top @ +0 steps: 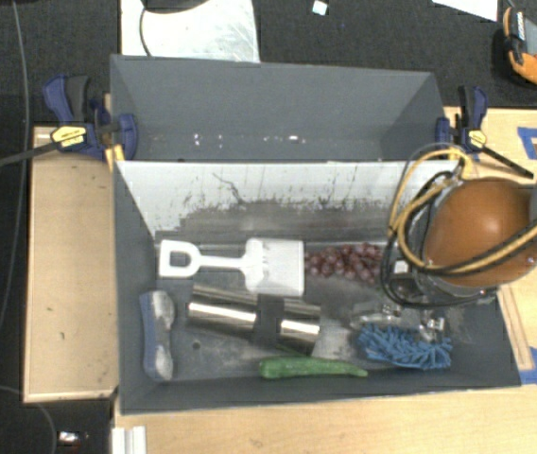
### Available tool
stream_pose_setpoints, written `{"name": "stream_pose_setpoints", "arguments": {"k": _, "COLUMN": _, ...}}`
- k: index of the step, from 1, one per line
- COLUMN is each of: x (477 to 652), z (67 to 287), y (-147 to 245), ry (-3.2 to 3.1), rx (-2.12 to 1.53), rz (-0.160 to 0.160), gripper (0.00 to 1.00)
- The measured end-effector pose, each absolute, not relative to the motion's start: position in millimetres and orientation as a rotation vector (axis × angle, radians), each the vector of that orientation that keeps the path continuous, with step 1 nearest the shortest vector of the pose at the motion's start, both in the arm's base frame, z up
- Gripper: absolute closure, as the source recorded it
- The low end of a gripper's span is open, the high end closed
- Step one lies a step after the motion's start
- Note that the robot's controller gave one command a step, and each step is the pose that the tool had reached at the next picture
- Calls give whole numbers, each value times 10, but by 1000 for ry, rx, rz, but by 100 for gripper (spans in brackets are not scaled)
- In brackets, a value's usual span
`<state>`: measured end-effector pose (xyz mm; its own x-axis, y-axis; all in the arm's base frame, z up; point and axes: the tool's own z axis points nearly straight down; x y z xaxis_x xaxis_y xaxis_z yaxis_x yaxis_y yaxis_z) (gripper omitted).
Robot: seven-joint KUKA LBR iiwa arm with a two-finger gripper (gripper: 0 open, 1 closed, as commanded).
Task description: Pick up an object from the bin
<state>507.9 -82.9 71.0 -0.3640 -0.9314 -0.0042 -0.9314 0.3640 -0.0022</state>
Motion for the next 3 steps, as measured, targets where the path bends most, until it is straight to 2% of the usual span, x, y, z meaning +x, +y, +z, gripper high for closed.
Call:
{"name": "stream_pose_setpoints", "arguments": {"k": 1, "x": 5075, "z": 708, "y": -844, "ry": 2594, "rx": -1767, "rz": -1, "gripper": 100}}
{"name": "stream_pose_setpoints", "arguments": {"k": 3, "x": 5075, "z": 709, "y": -844, "ry": 2596, "rx": -1765, "rz": -1, "gripper": 100}}
